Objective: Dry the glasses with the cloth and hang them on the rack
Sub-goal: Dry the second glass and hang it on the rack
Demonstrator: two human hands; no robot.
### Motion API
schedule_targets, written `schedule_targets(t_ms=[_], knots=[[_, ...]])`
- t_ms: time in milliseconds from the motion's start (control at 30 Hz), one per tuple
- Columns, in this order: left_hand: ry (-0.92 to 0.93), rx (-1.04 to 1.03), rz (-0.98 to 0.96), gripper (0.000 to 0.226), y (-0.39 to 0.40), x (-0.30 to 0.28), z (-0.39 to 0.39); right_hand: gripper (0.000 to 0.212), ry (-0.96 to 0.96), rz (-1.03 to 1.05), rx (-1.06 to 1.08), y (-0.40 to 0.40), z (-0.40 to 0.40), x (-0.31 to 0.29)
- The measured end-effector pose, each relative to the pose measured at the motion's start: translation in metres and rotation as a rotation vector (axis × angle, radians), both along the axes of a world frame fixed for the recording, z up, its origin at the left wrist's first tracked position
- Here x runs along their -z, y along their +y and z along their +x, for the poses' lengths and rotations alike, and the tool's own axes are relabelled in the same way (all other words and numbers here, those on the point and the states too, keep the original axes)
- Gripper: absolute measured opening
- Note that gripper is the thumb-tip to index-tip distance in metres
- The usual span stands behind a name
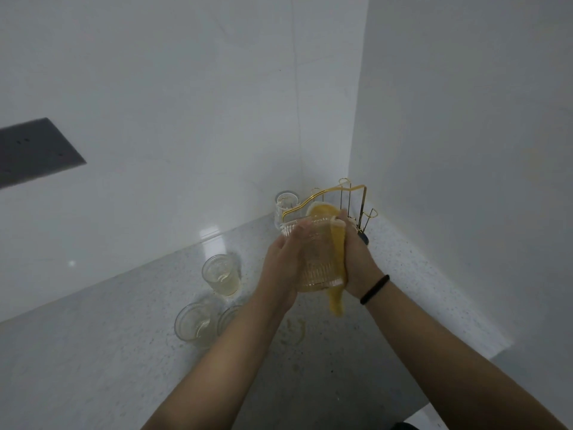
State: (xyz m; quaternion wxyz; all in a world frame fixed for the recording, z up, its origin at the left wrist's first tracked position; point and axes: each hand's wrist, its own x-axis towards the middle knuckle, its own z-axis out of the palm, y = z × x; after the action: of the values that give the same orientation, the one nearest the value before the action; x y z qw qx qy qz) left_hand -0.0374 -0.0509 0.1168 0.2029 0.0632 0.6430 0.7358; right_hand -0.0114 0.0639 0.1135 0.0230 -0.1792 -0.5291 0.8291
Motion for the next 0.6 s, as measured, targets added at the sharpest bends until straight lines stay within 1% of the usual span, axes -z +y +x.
schedule_targets(t_ms=[67, 100, 167, 200, 267, 333, 400, 433, 467, 500, 533, 567, 600], knots=[[-0.023, -0.044, -0.030, 0.030, 0.000, -0.003, -0.002, 0.056, -0.009, 0.018, -0.005, -0.004, 0.000, 0.004], [-0.020, -0.069, -0.038, 0.030, -0.001, -0.004, -0.005, 0.051, -0.029, 0.088, 0.005, -0.010, 0.002, 0.009], [0.034, -0.086, -0.052, 0.039, -0.003, -0.002, -0.010, 0.037, -0.060, 0.213, 0.023, -0.019, 0.007, 0.017], [0.063, -0.072, -0.059, 0.041, -0.003, -0.002, -0.010, 0.036, -0.047, 0.199, 0.020, -0.022, 0.009, 0.017], [0.097, -0.038, -0.058, 0.037, -0.001, -0.001, -0.006, 0.049, -0.001, 0.016, 0.027, -0.016, 0.007, 0.009], [0.117, -0.049, -0.053, 0.037, 0.004, -0.002, -0.005, 0.060, -0.004, -0.122, 0.035, -0.010, 0.004, 0.000], [0.132, -0.097, -0.056, 0.049, 0.010, -0.005, -0.009, 0.059, -0.007, -0.145, 0.048, -0.009, 0.003, -0.003], [0.115, -0.129, -0.086, 0.066, 0.012, -0.007, -0.012, 0.058, 0.003, -0.148, 0.059, -0.008, 0.004, -0.002], [0.098, -0.148, -0.141, 0.074, 0.013, -0.008, -0.014, 0.057, 0.013, -0.152, 0.068, -0.008, 0.005, -0.001], [0.106, -0.157, -0.207, 0.074, 0.013, -0.007, -0.014, 0.057, 0.016, -0.146, 0.084, -0.007, 0.005, 0.000], [0.136, -0.156, -0.266, 0.069, 0.013, -0.005, -0.013, 0.058, 0.013, -0.141, 0.105, -0.006, 0.005, 0.000], [0.168, -0.147, -0.310, 0.064, 0.013, -0.004, -0.009, 0.057, 0.008, -0.122, 0.127, -0.006, 0.005, 0.001], [0.190, -0.136, -0.333, 0.065, 0.013, -0.004, -0.006, 0.056, 0.013, -0.099, 0.142, -0.005, 0.005, 0.003]])
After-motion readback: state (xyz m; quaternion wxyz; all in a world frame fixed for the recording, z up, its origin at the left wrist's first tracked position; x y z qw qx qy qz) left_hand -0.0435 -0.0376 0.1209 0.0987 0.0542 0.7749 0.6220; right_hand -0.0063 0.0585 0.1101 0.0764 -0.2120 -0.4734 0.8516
